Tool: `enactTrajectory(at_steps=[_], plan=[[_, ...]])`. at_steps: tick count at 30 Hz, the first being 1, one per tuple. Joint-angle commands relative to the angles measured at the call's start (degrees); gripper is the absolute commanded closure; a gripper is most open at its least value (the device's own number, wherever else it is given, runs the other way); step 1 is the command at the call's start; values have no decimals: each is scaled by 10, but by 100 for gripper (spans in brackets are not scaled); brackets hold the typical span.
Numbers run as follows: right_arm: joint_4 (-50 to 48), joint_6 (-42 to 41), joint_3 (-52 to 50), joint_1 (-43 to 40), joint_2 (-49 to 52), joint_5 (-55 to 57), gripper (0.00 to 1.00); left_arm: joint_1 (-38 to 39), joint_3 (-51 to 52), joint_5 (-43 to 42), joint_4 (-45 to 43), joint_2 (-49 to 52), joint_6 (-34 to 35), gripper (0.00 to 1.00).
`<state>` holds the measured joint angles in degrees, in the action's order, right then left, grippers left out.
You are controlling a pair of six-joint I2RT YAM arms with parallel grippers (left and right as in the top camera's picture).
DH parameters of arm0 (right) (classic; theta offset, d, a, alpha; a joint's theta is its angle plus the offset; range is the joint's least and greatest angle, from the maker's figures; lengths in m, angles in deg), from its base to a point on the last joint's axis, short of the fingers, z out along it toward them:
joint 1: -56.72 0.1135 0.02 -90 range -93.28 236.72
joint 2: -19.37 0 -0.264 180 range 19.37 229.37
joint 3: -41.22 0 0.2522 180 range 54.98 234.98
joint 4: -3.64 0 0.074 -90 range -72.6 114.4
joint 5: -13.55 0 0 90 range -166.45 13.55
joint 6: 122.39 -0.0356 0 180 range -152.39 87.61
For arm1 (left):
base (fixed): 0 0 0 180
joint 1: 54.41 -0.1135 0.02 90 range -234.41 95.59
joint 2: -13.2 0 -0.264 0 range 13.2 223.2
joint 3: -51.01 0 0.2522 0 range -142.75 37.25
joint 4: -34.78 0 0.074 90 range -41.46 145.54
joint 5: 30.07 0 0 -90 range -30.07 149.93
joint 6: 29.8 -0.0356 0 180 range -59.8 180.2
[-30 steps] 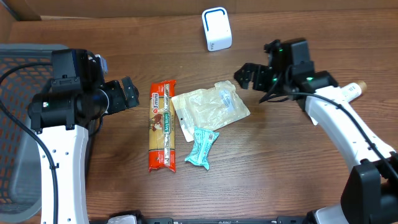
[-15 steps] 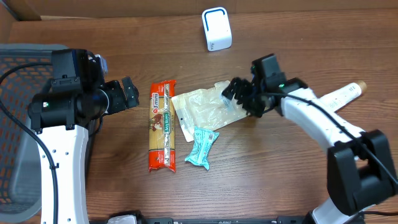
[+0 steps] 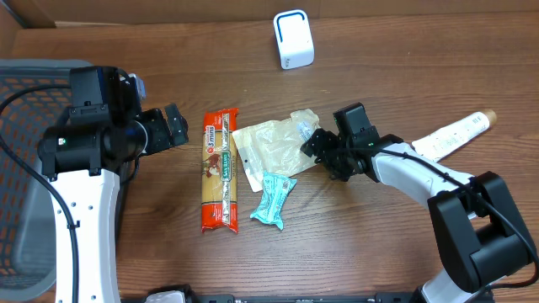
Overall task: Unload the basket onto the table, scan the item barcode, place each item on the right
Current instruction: 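Reach the right gripper to the clear pouch and grasp it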
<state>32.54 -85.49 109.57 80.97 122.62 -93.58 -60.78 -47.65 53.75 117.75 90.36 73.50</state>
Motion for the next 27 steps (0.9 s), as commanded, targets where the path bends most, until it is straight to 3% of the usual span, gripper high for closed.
enactTrajectory(at_steps=[1, 18, 20, 24, 27], plan=[[-21, -45, -30, -1, 4, 25, 21, 0, -11, 4, -1, 4, -9, 0], [-66, -176, -47, 94, 35, 174, 21, 0, -11, 4, -1, 4, -9, 1], [-83, -176, -47, 96, 43, 181, 27, 0, -11, 4, -1, 4, -9, 1], [-97, -169, -47, 96, 54, 188, 51, 0, -11, 4, -1, 4, -9, 0], [-102, -155, -47, 96, 54, 187, 62, 0, -11, 4, -1, 4, -9, 0]])
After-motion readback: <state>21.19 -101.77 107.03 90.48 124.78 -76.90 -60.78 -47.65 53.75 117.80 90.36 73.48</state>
